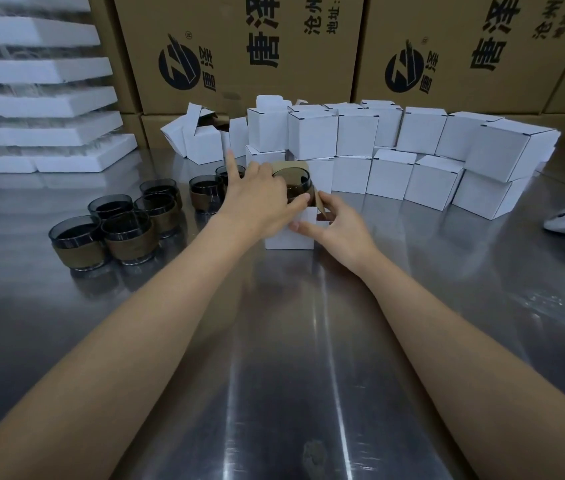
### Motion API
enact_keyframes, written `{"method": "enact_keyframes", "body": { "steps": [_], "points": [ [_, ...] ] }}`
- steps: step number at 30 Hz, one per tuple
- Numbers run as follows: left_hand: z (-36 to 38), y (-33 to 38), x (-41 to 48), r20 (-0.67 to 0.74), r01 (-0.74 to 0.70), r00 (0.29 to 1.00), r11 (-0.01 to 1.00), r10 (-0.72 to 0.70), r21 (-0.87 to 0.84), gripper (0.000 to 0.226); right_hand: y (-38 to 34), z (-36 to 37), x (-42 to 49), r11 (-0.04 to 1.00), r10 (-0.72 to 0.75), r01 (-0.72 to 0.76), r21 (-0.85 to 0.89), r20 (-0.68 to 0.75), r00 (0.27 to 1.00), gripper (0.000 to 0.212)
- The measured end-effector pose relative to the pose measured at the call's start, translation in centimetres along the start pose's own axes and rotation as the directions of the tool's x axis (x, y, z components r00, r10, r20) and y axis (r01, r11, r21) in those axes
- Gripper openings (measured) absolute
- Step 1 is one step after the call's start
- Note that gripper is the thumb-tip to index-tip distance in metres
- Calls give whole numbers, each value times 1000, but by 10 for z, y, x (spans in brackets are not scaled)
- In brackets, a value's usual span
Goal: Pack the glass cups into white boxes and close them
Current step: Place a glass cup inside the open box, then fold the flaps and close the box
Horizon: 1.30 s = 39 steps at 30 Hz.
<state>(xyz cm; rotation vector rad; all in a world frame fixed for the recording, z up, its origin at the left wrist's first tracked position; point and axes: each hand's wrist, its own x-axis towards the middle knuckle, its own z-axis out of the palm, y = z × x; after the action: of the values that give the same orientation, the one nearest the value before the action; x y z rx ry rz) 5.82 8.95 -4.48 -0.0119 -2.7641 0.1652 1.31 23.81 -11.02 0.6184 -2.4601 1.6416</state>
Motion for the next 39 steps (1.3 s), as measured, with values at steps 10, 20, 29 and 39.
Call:
{"method": "enact_keyframes", "body": {
  "steps": [10,20,29,39],
  "points": [
    [7,10,-2,79,-9,997,1000,7,25,70,-1,2,-2,999,-27,26,29,4,1000,61],
    [35,-3,-6,-462,-125,849,753,-256,-646,40,-1,-2,-2,994,36,-37,102,4,999,72],
    [56,-14,-5,295,235,871,-194,-393,-952,28,-2,-12,0,982,157,-164,97,72,985,98],
    [66,-9,-10,138,168,974,161,-180,-973,37,-12,-6,-13,981,-158,165,-101,74,985,78]
  ]
}}
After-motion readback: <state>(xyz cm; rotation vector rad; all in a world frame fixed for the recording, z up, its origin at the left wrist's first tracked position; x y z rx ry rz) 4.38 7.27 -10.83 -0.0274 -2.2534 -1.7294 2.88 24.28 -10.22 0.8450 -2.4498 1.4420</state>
